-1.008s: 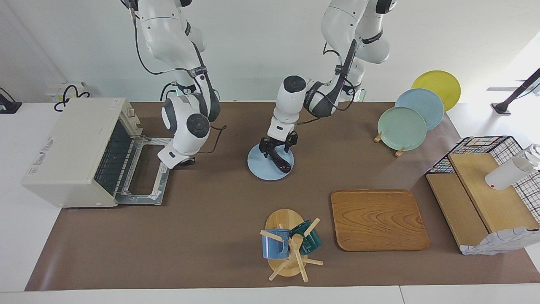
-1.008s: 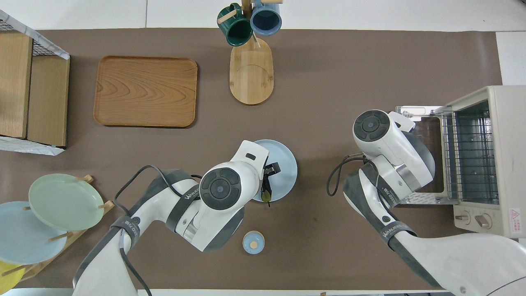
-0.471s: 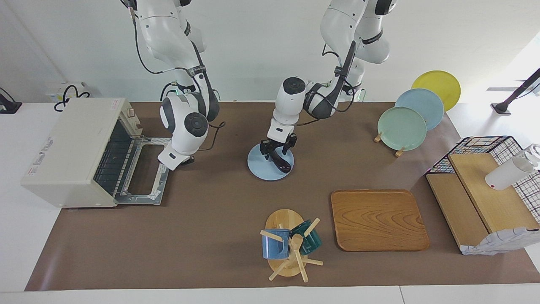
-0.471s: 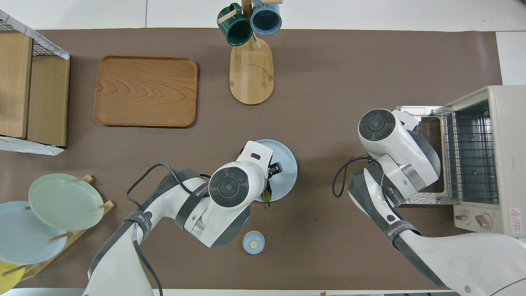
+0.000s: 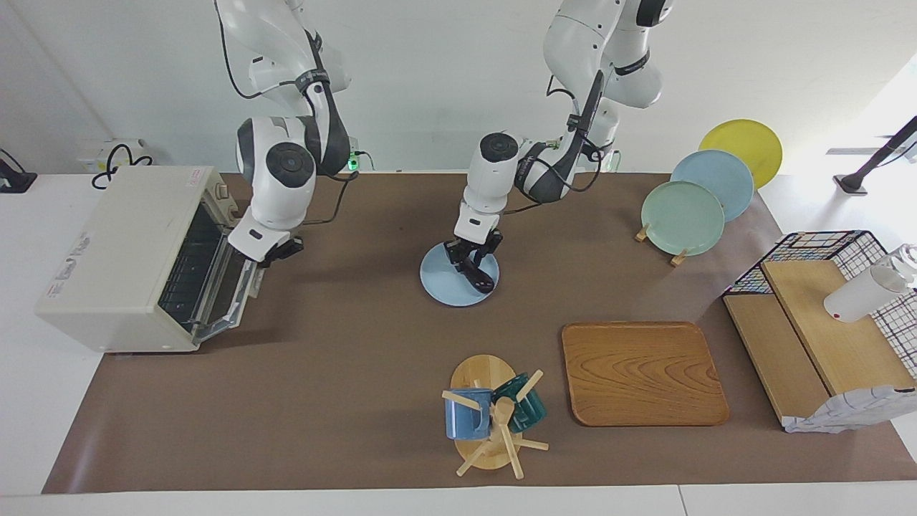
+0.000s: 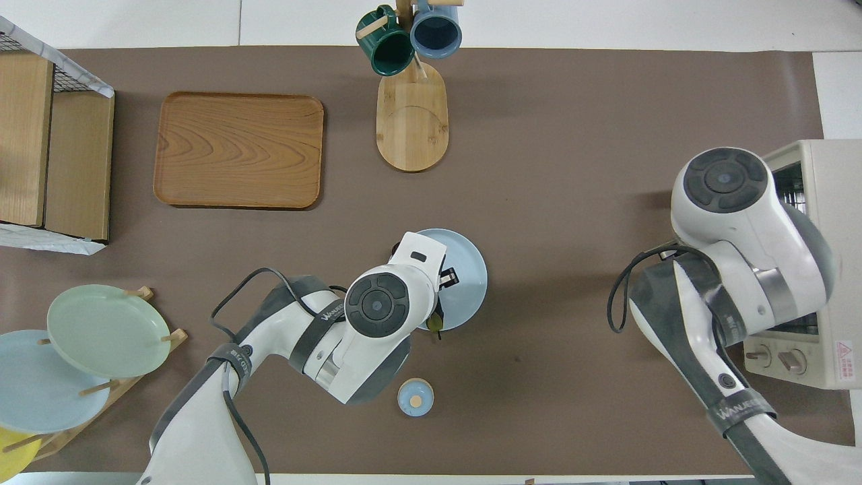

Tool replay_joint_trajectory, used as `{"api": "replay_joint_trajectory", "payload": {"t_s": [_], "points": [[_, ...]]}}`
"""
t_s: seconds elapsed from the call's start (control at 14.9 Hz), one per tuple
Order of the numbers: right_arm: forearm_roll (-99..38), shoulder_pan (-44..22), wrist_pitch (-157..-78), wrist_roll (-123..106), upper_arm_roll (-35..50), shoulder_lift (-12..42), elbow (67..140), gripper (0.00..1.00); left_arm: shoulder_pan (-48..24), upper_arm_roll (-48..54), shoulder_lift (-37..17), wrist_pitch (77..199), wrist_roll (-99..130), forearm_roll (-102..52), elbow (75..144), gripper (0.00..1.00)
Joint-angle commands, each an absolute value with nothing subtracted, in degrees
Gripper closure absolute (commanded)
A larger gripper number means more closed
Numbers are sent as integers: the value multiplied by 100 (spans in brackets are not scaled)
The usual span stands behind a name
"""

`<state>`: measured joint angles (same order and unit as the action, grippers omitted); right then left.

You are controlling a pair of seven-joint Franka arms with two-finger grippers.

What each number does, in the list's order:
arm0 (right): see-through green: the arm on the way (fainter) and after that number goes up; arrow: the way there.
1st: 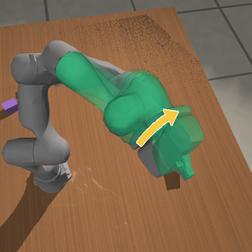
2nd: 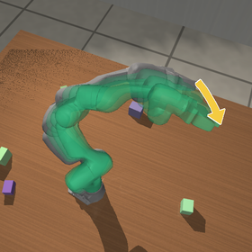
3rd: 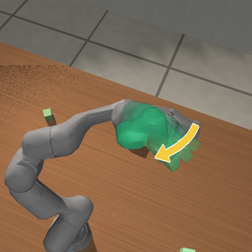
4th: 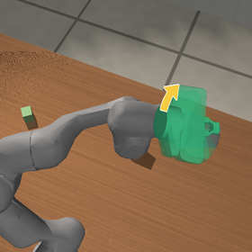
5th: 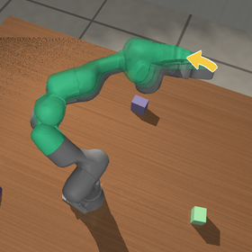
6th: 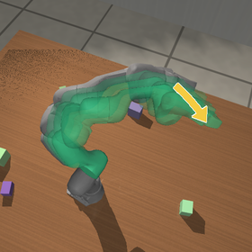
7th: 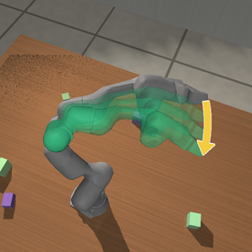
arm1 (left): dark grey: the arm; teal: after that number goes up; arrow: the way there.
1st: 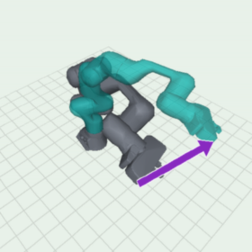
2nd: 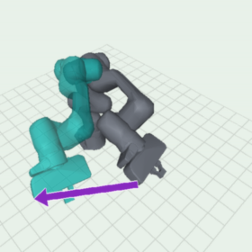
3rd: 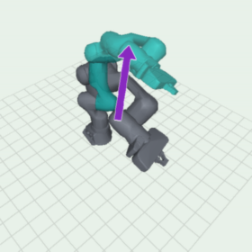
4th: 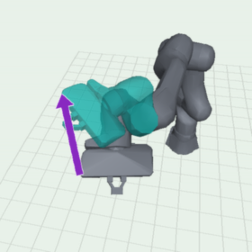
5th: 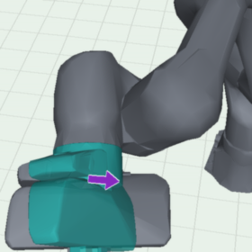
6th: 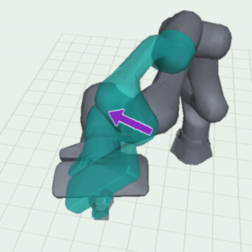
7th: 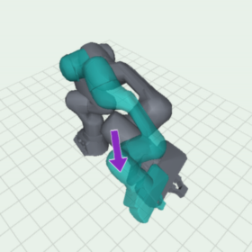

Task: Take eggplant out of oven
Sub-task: 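Grasp the purple eggplant with the left gripper while the right gripper withdraws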

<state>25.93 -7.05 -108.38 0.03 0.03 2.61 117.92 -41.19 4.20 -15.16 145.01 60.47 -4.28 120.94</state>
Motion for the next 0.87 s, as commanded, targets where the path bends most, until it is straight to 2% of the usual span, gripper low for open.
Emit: {"api": "replay_joint_trajectory", "payload": {"t_s": [0.0,0.07,0.34,0.61,0.74,0.81], "points": [[2839,-158,-10995,-649,-158,343,11690,100,-4254,308,-1573,14441,6126,-492,11971,89],[2839,-89,-10926,-703,-150,308,11681,100,-4245,308,-1565,14310,6117,-492,11892,100],[2821,149,-10715,-1036,-149,159,11646,100,-4079,290,-1214,13432,6003,-431,11462,100],[2024,298,-10030,-1283,-167,123,11050,100,-3062,281,-1300,12483,4478,-264,10550,100],[1724,325,-9609,-1292,-150,123,10628,98,-2420,290,-1572,12253,3328,-325,10048,100],[1523,308,-9406,-1292,-141,114,10374,93,-2043,290,-1704,12156,2809,-403,9837,100]]}}
